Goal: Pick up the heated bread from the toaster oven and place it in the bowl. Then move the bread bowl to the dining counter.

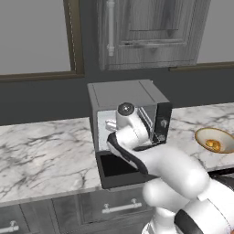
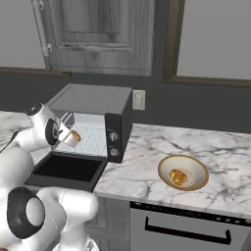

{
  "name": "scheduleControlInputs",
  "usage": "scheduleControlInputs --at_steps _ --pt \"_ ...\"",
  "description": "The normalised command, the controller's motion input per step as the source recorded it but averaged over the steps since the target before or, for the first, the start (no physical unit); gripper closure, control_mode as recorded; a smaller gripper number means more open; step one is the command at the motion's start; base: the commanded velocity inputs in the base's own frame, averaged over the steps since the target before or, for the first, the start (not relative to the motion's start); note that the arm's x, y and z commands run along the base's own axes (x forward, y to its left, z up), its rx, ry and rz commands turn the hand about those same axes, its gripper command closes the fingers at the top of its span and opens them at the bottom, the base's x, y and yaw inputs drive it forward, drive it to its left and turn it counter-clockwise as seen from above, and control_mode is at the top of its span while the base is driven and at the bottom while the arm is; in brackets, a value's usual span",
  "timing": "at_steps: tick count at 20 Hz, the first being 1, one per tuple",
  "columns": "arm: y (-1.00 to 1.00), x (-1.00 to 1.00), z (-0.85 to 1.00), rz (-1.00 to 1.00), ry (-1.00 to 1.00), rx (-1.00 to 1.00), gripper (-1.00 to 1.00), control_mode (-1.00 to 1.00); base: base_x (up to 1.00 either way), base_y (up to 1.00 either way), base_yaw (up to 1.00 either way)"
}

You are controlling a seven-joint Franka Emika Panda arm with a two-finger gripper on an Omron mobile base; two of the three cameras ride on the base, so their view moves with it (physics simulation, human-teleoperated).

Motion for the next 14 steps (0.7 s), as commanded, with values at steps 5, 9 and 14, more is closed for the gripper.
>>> scheduleControlInputs --at_steps 5,9,14 --pt "-0.98 -0.95 0.85 -0.25 -0.04 0.11 1.00 -1.00 0.00 0.00 0.00" --pt "-1.00 -0.93 0.92 -0.28 0.00 0.14 1.00 -1.00 0.00 0.00 0.00" --pt "-1.00 -0.50 0.58 -0.23 0.01 0.13 1.00 -1.00 0.00 0.00 0.00"
